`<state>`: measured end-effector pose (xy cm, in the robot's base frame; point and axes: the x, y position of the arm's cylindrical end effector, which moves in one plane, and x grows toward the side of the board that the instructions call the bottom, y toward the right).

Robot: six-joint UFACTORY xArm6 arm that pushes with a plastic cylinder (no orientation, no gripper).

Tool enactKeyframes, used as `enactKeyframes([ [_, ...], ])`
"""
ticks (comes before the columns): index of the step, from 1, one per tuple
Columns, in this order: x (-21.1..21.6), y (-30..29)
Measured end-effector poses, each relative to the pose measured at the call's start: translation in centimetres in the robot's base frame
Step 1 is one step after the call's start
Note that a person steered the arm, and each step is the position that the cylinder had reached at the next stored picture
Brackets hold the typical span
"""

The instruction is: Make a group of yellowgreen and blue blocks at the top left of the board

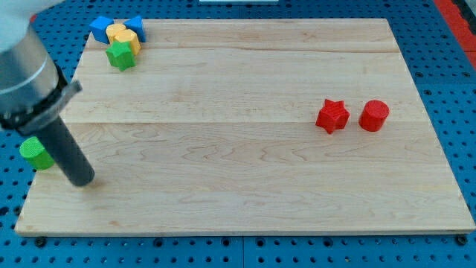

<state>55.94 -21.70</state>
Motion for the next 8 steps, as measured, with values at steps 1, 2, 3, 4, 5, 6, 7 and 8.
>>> enactKeyframes([
  [1,2.2,-8.3],
  [2,2.0,-8.7],
  [3,1.2,-8.8],
  [4,-1.6,-8.7],
  [5,-7.3,-8.7],
  [6,-12.6,-8.7],
  [7,-16.9,-8.2],
  [8,-17.1,-6.0],
])
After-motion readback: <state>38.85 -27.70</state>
